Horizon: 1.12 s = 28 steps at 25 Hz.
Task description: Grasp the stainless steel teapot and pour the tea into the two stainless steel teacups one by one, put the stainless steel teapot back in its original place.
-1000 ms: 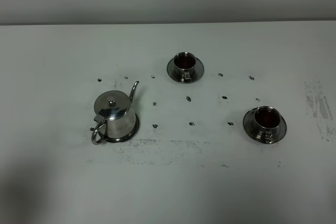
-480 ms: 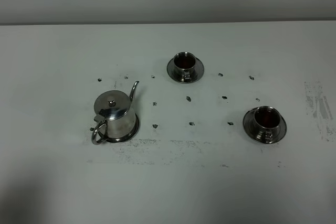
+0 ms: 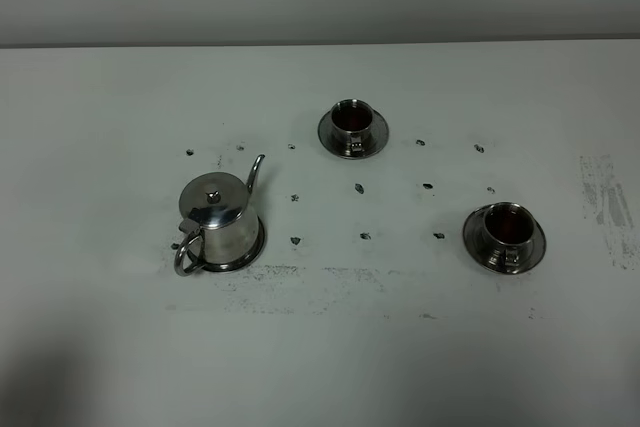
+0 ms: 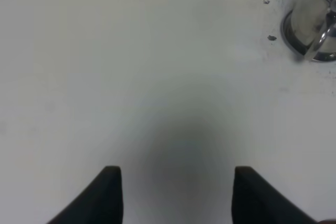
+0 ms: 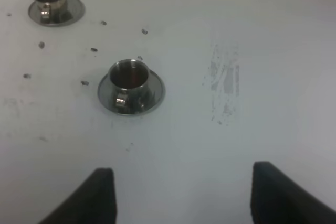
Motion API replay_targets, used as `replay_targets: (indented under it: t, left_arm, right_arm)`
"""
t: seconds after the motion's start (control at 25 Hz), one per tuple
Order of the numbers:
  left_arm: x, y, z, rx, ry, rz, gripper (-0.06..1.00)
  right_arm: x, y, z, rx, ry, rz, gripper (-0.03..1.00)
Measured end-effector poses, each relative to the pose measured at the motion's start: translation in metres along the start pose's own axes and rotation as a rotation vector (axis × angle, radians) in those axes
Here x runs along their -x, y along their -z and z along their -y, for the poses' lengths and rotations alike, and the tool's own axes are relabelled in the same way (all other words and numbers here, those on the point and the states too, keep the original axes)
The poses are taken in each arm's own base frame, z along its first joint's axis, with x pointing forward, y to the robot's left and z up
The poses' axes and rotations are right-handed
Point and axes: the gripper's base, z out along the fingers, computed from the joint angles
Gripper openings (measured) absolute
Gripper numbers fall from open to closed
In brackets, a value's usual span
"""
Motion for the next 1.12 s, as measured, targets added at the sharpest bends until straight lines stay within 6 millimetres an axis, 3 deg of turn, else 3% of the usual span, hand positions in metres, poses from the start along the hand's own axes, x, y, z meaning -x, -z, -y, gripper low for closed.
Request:
replay_targets:
  t: [0.64,1.12]
  left_arm:
    - [0.000,0.000,0.000,0.000,0.000,0.002,0.46]
    - [-0.014,0.022,-0.003,0.071,0.056,0.158,0.46]
  right_arm:
    - [0.000,0.000,0.000,0.000,0.000,0.000,0.56]
    - [0.000,0.000,0.000,0.000,0.000,0.000,0.56]
